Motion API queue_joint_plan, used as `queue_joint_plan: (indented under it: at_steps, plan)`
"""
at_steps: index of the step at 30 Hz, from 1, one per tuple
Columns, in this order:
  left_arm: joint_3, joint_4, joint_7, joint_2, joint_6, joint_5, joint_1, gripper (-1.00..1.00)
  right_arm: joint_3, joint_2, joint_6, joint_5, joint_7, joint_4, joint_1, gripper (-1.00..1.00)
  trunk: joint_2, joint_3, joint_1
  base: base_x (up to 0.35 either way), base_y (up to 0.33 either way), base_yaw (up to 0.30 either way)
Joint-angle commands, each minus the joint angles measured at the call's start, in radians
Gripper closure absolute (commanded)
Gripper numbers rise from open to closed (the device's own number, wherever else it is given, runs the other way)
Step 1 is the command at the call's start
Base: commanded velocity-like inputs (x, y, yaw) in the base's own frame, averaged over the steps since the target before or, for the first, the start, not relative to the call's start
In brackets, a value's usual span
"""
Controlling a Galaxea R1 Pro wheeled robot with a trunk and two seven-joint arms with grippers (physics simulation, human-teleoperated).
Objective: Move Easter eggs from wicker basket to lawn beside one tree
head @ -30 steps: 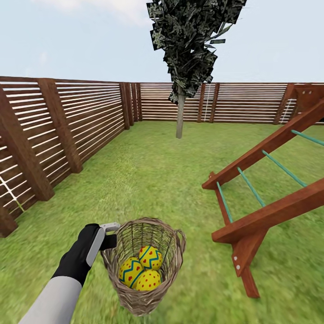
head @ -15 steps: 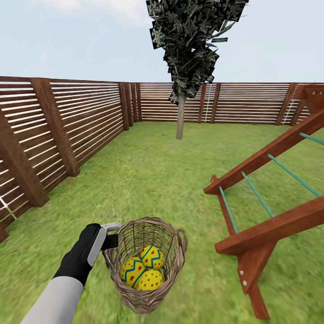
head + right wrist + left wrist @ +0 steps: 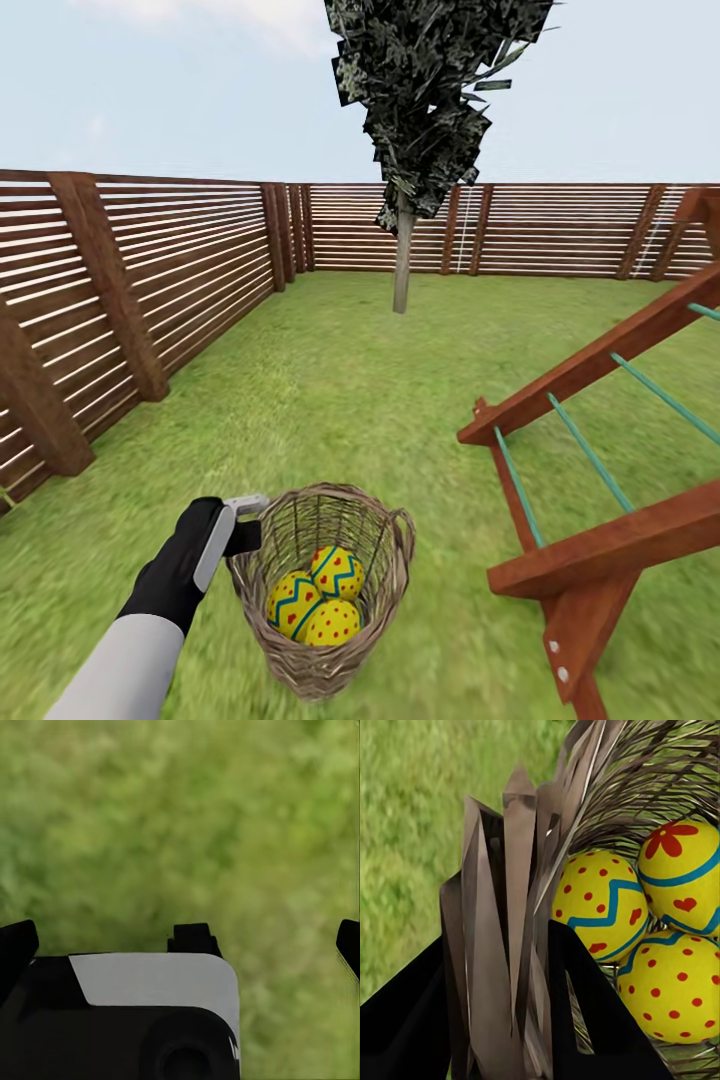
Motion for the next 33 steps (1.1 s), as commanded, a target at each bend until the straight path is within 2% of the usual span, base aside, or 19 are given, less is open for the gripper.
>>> queue_joint_plan:
  at_steps: [1, 23, 27, 33]
  plan:
    - [0.003, -0.001, 0.007, 0.000, 0.002, 0.018, -0.001, 1.00, -0.008, -0.001, -0.005, 0.008, 0.001, 0.004, -0.002, -1.00, -0.001, -0.001, 0.001, 0.320, 0.000, 0.000]
    - [0.001, -0.009, 0.007, -0.002, 0.003, 0.017, -0.001, 1.00, -0.008, 0.001, -0.007, 0.013, 0.001, 0.003, -0.002, -1.00, -0.001, -0.001, 0.001, 0.320, 0.000, 0.000]
    - [0.001, -0.009, 0.008, -0.003, 0.003, 0.017, -0.001, 1.00, -0.008, 0.002, -0.007, 0.016, 0.001, 0.004, -0.002, -1.00, -0.001, -0.001, 0.001, 0.320, 0.000, 0.190]
    - [0.001, -0.004, 0.007, -0.004, 0.003, 0.017, -0.001, 1.00, -0.008, 0.001, -0.007, 0.016, 0.004, 0.004, -0.002, -1.00, -0.001, -0.001, 0.001, 0.320, 0.000, 0.024]
